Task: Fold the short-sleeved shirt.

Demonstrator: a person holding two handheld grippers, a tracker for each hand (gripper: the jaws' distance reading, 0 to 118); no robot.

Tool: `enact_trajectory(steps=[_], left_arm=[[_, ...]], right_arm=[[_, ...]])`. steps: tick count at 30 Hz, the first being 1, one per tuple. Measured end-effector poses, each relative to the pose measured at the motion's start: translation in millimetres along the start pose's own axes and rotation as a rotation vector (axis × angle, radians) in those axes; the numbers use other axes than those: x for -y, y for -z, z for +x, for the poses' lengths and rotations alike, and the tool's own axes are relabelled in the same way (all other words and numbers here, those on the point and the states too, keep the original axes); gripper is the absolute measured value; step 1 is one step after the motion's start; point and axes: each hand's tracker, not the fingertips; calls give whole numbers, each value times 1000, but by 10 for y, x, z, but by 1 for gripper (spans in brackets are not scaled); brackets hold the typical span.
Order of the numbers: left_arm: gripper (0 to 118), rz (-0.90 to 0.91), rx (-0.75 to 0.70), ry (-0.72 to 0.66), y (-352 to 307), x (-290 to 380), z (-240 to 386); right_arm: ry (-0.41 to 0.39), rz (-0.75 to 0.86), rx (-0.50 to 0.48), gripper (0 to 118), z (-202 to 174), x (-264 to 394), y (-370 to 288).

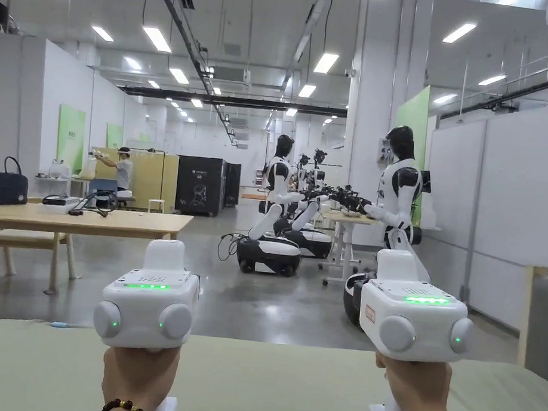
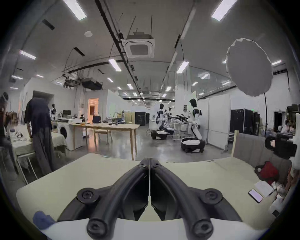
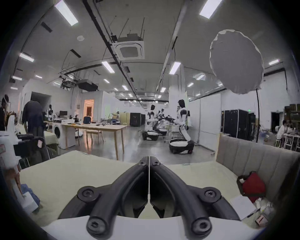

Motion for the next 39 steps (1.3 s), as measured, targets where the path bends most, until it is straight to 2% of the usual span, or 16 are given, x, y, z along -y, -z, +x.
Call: enact_trajectory(steps=[4, 6, 7, 8, 9, 10, 11, 12, 15, 17, 19, 21, 25, 28, 32, 39], left_arm=[[0, 6, 6, 87, -48, 7, 77], [17, 1, 8, 64, -54, 25, 83], [39, -7, 7, 51, -46, 37, 79], [88, -16, -8, 44, -29, 37, 84], [115, -40, -19, 40, -33, 26, 83], [118, -22, -8, 34, -48, 41, 74], [118, 8, -20, 37, -84, 76, 40], [118, 7, -37, 55, -107, 77, 37], [118, 6, -17, 108, -73, 52, 19], [118, 0, -15, 117, -65, 40, 17], [118, -3, 4, 109, -48, 78, -47], [118, -5, 18, 104, -58, 82, -62], [118, -14, -3, 136, -42, 90, -82], [118, -26, -8, 125, -33, 102, -113], [118, -32, -16, 110, -76, 74, -103], [118, -37, -14, 117, -75, 42, -98]], right_arm=[[-2, -3, 2, 3, -19, 44, 32], [-1, -10, -12, 7, -27, 59, 32], [3, -12, -19, 12, -39, 77, 24], [10, -17, -32, 28, -40, 92, 24], [11, -24, -36, 48, -43, 103, 25], [12, -31, -43, 77, -42, 123, 27], [9, -40, -50, 110, -43, 152, 38], [5, -40, -48, 118, -40, 175, 29], [-8, -2, 4, 118, -24, 214, -20], [52, -49, 31, 118, 19, 178, -26], [137, -72, -32, 118, 79, 62, -48], [164, -66, -63, 118, 127, 16, -117], [120, -32, -39, 118, 126, -95, -245], [87, -133, 16, 118, 71, -205, -262], [34, -72, 76, 118, -25, -182, -271], [41, -93, 37, 118, -121, -165, -287]])
